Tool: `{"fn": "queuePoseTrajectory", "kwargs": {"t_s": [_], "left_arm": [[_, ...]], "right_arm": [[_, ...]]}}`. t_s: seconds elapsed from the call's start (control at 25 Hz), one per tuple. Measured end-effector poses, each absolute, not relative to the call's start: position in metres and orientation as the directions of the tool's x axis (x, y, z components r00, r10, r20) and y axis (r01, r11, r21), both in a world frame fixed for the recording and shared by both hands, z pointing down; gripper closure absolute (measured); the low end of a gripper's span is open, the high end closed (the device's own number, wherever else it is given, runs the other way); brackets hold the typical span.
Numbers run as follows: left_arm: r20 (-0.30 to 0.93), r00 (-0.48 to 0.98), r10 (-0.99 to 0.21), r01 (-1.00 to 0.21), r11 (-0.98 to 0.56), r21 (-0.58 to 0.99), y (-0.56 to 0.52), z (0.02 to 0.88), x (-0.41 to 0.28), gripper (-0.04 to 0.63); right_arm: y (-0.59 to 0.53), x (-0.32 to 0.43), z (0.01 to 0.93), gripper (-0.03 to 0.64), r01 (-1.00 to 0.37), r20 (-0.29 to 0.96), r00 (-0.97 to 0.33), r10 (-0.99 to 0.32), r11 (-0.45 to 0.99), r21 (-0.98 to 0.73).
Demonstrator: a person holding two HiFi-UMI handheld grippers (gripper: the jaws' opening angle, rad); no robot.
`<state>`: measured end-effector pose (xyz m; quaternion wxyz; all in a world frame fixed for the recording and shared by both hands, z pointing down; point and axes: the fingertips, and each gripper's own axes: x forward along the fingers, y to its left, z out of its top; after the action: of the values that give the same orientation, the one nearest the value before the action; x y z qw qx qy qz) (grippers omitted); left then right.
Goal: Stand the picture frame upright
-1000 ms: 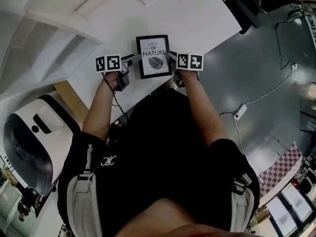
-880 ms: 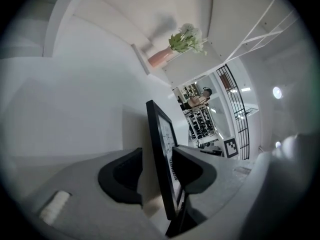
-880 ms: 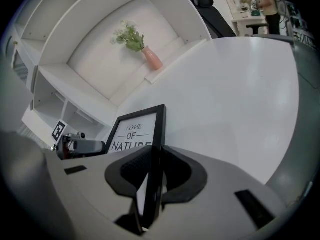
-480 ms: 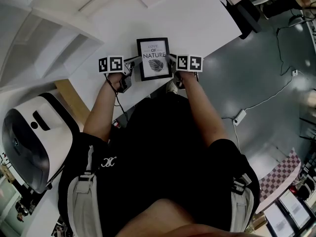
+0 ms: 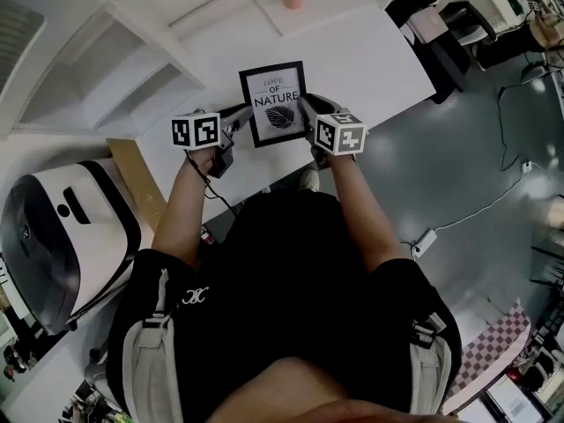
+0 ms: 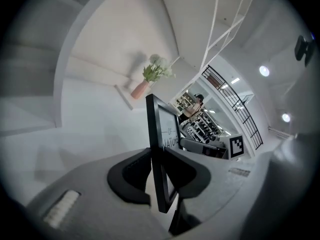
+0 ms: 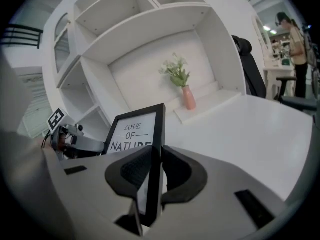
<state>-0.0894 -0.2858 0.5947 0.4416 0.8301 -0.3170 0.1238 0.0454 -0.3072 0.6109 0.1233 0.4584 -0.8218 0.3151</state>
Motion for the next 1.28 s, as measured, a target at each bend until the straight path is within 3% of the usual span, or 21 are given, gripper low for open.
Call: {"fn": "queuePoseTrajectory", "kwargs": {"t_s": [0.32, 0.6, 0.8, 1.28], "left_arm": [[0.428, 0.639, -0.639, -0.764, -0.467, 0.445, -0.289, 0.52, -0.148, 0.506], [0.421, 0.446, -0.79, -0.895, -0.398, 0.201, -0.27, 0.49, -0.213, 0.506], [0.429, 0.337, -0.838, -0.936, -0.349, 0.053, -0.263, 0.496, -0.247, 0.506], [0.466, 0.27, -0.843, -0.956, -0.292, 0.024, -0.284, 0.541, -0.286, 0.506]], "right_arm": [[-0.332, -0.019, 0.525, 0.546, -0.771, 0.32, -0.635, -0.704, 0.601, -0.207], [-0.332, -0.093, 0.506, 0.549, -0.704, 0.282, -0.706, -0.65, 0.688, -0.177], [-0.336, -0.135, 0.509, 0.551, -0.691, 0.294, -0.711, -0.639, 0.713, -0.121], [-0.355, -0.173, 0.547, 0.551, -0.688, 0.382, -0.686, -0.619, 0.723, -0.063]]}}
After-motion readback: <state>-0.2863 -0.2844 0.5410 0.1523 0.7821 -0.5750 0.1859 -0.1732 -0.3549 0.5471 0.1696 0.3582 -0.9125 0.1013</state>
